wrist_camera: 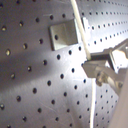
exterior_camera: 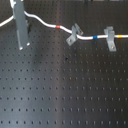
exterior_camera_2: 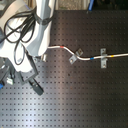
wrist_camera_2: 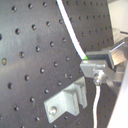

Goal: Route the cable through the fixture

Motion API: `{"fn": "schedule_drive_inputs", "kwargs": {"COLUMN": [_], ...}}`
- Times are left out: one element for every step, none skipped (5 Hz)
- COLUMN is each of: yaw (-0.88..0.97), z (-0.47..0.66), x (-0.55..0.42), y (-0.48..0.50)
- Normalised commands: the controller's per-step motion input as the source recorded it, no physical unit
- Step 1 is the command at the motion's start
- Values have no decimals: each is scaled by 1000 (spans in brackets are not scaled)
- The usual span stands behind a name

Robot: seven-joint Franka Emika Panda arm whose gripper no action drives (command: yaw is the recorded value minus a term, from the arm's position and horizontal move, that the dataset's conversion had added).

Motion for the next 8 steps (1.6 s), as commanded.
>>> {"fn": "schedule_drive_inputs", "kwargs": {"yaw": [714,820,851,857,497,443,274,63], "z": [216,245,256,209,-44,-156,490,484], "x": [-7,-23,-43,-68,-17,2,13,-148], "y": [15,-8,-11,-9,211,224,110,61]}}
